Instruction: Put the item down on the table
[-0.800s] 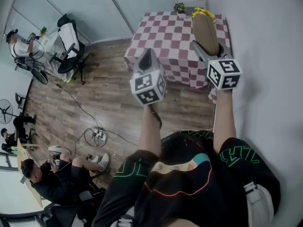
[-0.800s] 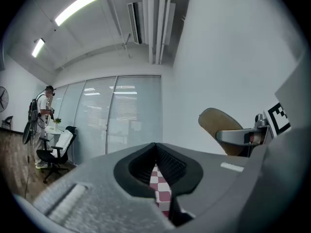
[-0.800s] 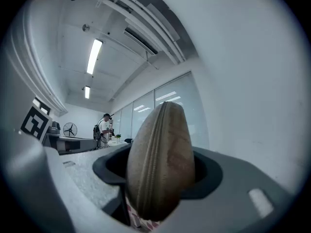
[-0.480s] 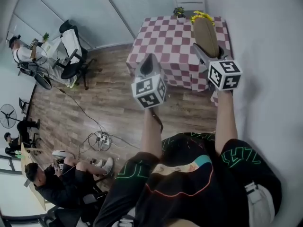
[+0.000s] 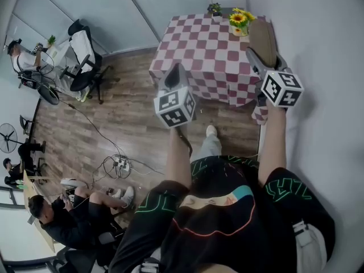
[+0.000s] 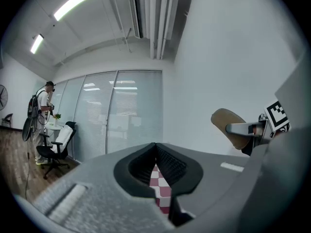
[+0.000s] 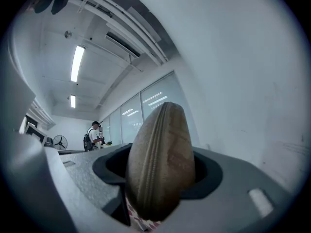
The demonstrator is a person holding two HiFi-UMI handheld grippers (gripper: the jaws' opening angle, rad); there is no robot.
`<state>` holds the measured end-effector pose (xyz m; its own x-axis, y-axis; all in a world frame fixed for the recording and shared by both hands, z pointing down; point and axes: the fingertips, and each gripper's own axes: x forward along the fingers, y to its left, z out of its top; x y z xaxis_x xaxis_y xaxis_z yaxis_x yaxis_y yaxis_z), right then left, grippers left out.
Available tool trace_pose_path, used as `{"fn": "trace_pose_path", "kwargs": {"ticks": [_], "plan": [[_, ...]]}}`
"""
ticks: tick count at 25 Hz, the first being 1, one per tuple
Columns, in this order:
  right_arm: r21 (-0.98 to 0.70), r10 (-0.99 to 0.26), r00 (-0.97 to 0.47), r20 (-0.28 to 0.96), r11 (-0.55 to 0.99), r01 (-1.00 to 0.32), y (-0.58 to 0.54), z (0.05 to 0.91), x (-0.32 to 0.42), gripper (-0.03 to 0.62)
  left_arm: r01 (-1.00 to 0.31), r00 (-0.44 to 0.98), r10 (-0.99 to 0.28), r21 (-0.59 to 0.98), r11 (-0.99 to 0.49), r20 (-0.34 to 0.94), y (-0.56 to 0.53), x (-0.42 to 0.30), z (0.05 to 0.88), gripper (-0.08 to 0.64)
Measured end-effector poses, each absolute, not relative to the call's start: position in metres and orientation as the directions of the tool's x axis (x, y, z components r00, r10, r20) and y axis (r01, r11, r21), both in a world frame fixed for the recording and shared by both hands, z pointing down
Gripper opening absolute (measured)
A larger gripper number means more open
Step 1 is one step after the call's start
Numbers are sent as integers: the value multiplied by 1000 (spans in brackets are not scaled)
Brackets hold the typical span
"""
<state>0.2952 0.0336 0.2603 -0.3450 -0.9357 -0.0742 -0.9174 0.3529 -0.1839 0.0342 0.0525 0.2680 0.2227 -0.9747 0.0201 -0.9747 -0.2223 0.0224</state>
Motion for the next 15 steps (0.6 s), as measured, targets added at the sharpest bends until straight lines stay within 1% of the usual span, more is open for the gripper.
{"fn": "trace_pose_path", "kwargs": {"ticks": [4, 9, 15], "plan": [[-161, -942, -327, -72, 335, -928, 25, 262, 301, 288, -967, 252, -967, 53, -251, 19, 32, 43, 276, 9], [-186, -949, -307, -69, 314, -931, 20, 255, 323, 288, -943, 329, -944, 65, -327, 26, 11, 70, 282, 8], [-200, -955, -293, -46, 296, -934, -5, 258, 322, 288, -945, 313, -947, 116, -305, 64, -22, 55, 298, 9]]}}
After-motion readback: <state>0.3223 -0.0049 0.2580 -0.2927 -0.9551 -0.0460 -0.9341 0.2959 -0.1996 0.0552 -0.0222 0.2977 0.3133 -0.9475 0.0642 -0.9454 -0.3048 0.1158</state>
